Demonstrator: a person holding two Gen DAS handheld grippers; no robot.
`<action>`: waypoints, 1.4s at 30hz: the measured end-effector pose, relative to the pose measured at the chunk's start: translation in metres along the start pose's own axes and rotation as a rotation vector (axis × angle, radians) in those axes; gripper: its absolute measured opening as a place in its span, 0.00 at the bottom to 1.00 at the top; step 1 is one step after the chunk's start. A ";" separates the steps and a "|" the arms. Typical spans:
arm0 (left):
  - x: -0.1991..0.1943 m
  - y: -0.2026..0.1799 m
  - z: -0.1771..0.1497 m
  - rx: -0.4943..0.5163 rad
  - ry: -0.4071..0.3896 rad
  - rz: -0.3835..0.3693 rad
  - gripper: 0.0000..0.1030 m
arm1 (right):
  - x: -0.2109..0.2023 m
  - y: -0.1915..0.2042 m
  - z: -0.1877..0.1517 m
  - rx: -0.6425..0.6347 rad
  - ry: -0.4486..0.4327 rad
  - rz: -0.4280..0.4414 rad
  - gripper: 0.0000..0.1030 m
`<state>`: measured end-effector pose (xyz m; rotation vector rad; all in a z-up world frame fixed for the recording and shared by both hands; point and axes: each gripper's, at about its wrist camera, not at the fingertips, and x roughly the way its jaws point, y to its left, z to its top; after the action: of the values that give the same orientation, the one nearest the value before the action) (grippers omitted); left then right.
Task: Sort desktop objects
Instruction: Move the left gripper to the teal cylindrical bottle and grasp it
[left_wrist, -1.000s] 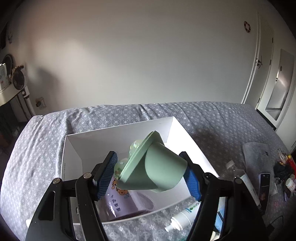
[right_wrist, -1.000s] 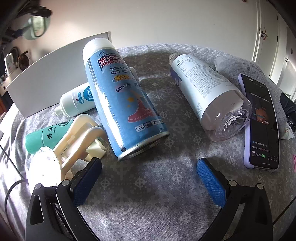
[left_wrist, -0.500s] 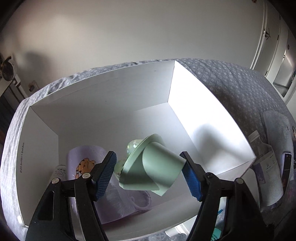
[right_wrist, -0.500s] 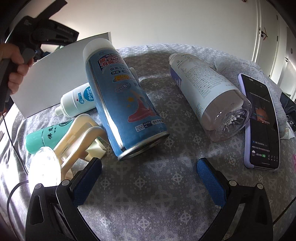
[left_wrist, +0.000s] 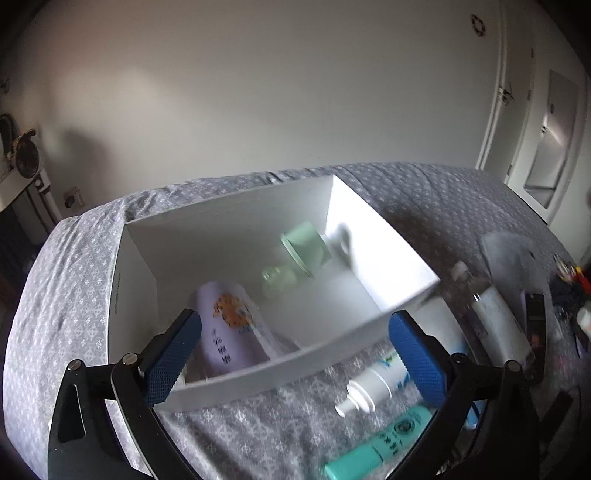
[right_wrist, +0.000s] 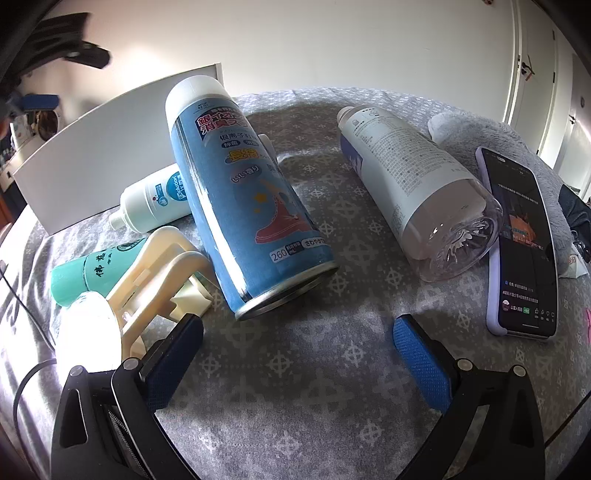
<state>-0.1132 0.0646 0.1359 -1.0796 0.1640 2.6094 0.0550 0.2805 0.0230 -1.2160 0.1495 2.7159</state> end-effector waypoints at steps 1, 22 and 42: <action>-0.003 -0.002 -0.009 0.029 0.015 -0.026 0.99 | 0.000 0.001 0.000 0.000 0.000 0.000 1.00; 0.060 -0.078 -0.100 0.400 0.286 -0.205 0.80 | 0.000 0.004 -0.002 -0.002 0.000 -0.002 1.00; 0.013 -0.027 -0.139 0.132 0.353 -0.185 0.33 | -0.004 0.010 -0.005 -0.002 -0.002 -0.002 1.00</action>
<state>-0.0201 0.0628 0.0282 -1.4246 0.2946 2.1972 0.0591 0.2699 0.0229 -1.2141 0.1452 2.7164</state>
